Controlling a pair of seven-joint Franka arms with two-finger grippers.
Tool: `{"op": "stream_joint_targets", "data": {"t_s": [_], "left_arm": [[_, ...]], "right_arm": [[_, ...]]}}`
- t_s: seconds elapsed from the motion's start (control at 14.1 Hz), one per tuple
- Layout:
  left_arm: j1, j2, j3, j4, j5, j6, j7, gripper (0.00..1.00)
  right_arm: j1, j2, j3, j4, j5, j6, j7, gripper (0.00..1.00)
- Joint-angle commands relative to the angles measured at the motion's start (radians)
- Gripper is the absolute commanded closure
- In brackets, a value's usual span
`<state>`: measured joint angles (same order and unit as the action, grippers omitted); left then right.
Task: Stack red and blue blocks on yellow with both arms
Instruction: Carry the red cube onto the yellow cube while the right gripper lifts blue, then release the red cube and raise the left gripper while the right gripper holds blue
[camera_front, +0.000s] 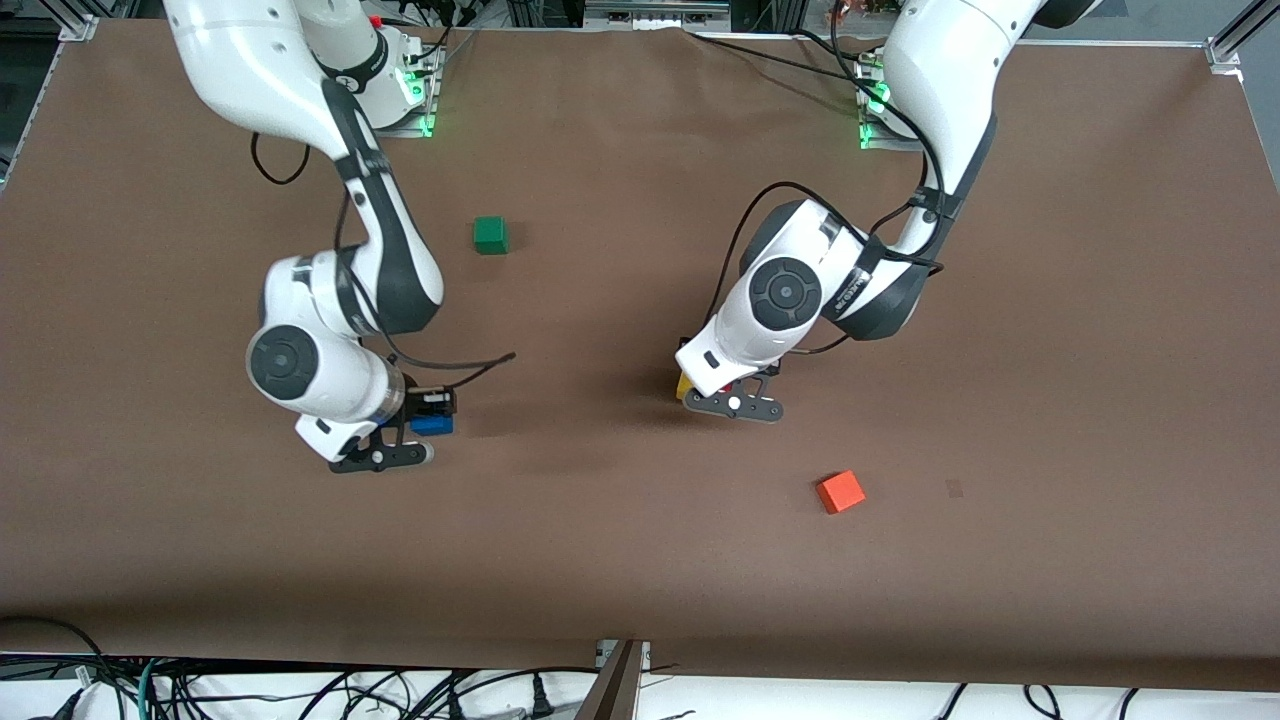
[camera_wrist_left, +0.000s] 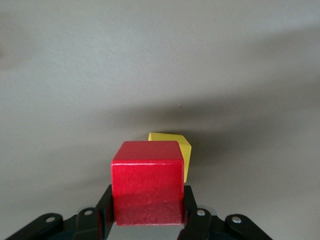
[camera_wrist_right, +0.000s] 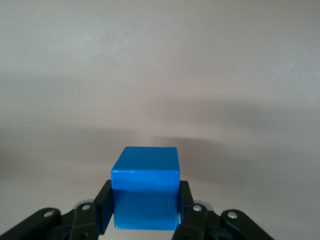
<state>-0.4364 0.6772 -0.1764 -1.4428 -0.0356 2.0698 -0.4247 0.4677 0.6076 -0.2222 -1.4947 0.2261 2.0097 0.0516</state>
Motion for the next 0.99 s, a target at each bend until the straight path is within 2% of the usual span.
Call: {"op": "stream_joint_targets", "data": {"t_s": [0.0, 0.21, 0.64, 0.92], "left_arm": [[-0.033, 0.008, 0.015, 0.006, 0.051, -0.010, -0.043, 1.00], [-0.064, 0.015, 0.015, 0.004, 0.107, -0.008, -0.057, 1.00], [-0.088, 0.031, 0.015, -0.047, 0.152, 0.079, -0.057, 1.00], [-0.093, 0.036, 0.014, -0.050, 0.186, 0.084, -0.057, 1.00]], "right_arm": [[-0.011, -0.110, 0.006, 0.005, 0.015, -0.118, -0.016, 0.57], [-0.011, -0.196, -0.005, 0.030, 0.009, -0.225, -0.012, 0.56], [0.000, -0.189, 0.004, 0.062, 0.013, -0.243, 0.045, 0.55], [0.002, -0.186, 0.004, 0.062, 0.013, -0.241, 0.048, 0.55]]}}
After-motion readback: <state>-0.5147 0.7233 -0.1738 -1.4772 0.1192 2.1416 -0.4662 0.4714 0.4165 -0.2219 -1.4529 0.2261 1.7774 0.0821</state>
